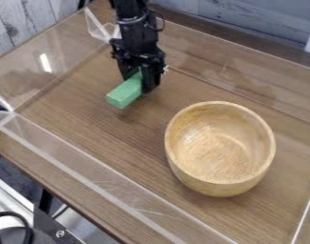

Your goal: Remove the green block from inside the brown bowl and put it on the table

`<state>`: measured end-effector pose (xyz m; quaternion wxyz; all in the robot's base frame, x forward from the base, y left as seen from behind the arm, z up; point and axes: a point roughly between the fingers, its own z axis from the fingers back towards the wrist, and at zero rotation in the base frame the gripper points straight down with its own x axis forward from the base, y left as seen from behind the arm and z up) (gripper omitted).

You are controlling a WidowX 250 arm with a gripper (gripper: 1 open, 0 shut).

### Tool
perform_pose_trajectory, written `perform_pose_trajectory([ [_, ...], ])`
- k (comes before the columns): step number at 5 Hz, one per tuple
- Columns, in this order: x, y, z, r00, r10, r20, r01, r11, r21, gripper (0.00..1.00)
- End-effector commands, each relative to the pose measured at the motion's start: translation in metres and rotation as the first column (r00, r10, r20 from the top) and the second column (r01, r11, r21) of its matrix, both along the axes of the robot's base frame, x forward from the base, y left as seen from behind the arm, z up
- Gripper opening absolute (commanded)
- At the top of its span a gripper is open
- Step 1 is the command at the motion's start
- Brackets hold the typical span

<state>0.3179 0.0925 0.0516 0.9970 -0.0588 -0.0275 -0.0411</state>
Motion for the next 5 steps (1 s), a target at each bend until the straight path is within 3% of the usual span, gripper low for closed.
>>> perform_pose_trajectory([
  [1,0.019,0.005,0.019,0.995,0.0,0.096,0.0,1.0,0.001,0.0],
  [2,0.031,0.013,0.001,0.995,0.019,0.094,-0.016,0.999,-0.037,0.0],
  [3,0.027,0.006,0.001,0.994,0.002,0.106,-0.002,1.0,0.002,0.0],
  [4,0.02,-0.002,0.007,0.993,-0.009,0.116,0.005,0.999,0.033,1.0],
  [5,0.014,-0.006,0.044,0.991,-0.001,0.131,-0.003,1.0,0.028,1.0],
])
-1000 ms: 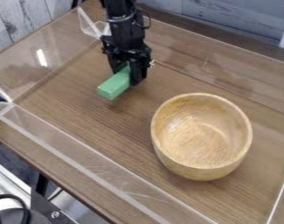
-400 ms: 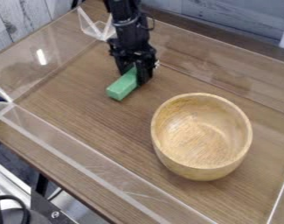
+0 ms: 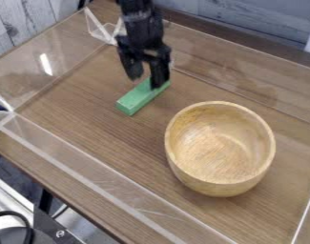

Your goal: Remove the green block from inside the brown bowl and put it on the table

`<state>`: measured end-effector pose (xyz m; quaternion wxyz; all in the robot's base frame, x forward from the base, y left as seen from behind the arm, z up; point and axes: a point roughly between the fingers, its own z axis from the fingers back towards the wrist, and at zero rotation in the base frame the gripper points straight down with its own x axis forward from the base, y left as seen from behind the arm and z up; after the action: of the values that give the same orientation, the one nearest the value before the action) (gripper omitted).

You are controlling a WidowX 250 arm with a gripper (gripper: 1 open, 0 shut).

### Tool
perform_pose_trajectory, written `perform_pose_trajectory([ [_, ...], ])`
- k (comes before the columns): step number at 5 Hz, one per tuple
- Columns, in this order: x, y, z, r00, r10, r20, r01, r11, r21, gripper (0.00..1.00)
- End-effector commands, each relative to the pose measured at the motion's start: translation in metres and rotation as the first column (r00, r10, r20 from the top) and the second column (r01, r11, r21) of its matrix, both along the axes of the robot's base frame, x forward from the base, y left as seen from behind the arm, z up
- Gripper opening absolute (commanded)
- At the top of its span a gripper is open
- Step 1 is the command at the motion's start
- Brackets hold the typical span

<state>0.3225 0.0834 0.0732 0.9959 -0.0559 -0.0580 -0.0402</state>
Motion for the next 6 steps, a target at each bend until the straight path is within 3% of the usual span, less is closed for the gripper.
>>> perform_pose_trajectory([
  [1,0.001,-0.005,0.072,0.994,0.001,0.113,-0.005,1.0,0.03,1.0],
  [2,-0.006,-0.002,0.104,0.993,0.036,0.109,-0.037,0.999,0.007,1.0],
  [3,-0.016,0.001,0.108,0.996,0.071,0.062,-0.071,0.997,-0.015,1.0],
  [5,0.0,0.01,0.077,0.995,0.104,-0.006,-0.104,0.995,0.009,1.0],
  [6,0.003,0.007,0.07,0.994,0.107,-0.034,-0.105,0.994,0.036,1.0],
])
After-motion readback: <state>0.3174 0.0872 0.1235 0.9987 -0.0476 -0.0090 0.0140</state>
